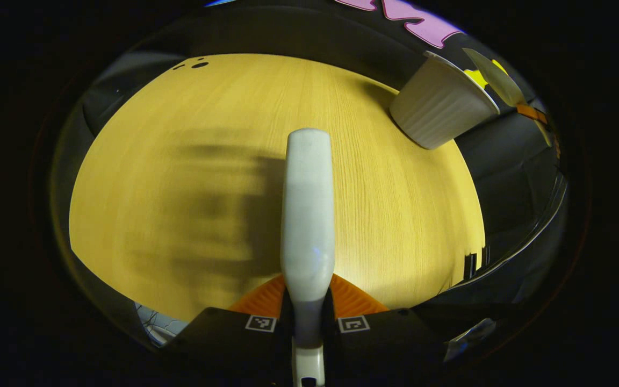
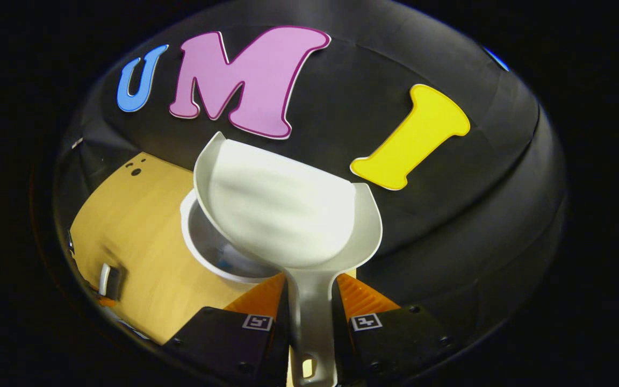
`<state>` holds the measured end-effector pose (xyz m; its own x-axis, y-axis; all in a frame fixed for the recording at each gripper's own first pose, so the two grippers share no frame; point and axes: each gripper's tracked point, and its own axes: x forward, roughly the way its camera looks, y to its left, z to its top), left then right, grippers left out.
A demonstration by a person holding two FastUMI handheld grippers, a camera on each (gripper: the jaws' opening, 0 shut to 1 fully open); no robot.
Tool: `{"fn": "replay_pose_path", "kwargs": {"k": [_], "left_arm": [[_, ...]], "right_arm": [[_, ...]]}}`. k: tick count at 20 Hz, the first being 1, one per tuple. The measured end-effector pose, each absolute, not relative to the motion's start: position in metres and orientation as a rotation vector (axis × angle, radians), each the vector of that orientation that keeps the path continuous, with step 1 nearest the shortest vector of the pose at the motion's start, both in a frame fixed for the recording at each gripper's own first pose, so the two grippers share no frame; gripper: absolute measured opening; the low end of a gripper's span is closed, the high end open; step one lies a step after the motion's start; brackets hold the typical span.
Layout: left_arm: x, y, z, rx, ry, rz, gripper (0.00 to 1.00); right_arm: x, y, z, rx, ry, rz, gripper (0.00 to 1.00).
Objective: Pick up the small broom and dustpan from the desktop, sweep the trash into the dustpan with the broom, and then empty the trash into the garbage bin.
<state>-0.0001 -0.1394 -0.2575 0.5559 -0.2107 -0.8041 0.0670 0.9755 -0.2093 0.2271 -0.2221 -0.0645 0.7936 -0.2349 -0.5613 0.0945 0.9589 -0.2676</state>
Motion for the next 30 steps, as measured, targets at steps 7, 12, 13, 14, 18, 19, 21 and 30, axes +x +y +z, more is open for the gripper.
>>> {"fn": "replay_pose_path", "kwargs": {"k": [7, 12, 13, 14, 18, 19, 21, 30], "left_arm": [[-0.005, -0.142, -0.254, -0.142, 0.897, -0.137, 0.31], [-0.007, -0.144, -0.255, -0.115, 0.873, -0.130, 0.31], [-0.006, -0.144, -0.256, -0.114, 0.868, -0.130, 0.27], [-0.007, -0.143, -0.257, -0.113, 0.863, -0.128, 0.27], [-0.007, -0.145, -0.261, -0.115, 0.858, -0.113, 0.31], [-0.007, -0.146, -0.261, -0.113, 0.858, -0.111, 0.31], [-0.007, -0.146, -0.260, -0.094, 0.856, -0.102, 0.27], [-0.005, -0.148, -0.260, 0.018, 0.903, -0.071, 0.27]], "right_arm": [[0.185, -0.137, -0.030, -0.171, 0.547, -0.103, 0.35], [0.157, -0.085, -0.041, -0.123, 0.534, -0.084, 0.38], [0.149, -0.075, -0.049, -0.136, 0.537, -0.084, 0.38], [0.142, -0.064, -0.057, -0.135, 0.538, -0.082, 0.38], [0.107, -0.012, -0.112, -0.116, 0.606, -0.027, 0.41], [0.098, 0.000, -0.129, -0.119, 0.631, -0.012, 0.38], [0.084, 0.019, -0.169, -0.141, 0.690, 0.017, 0.38], [0.070, 0.039, -0.324, -0.108, 0.938, 0.005, 0.38]]}}
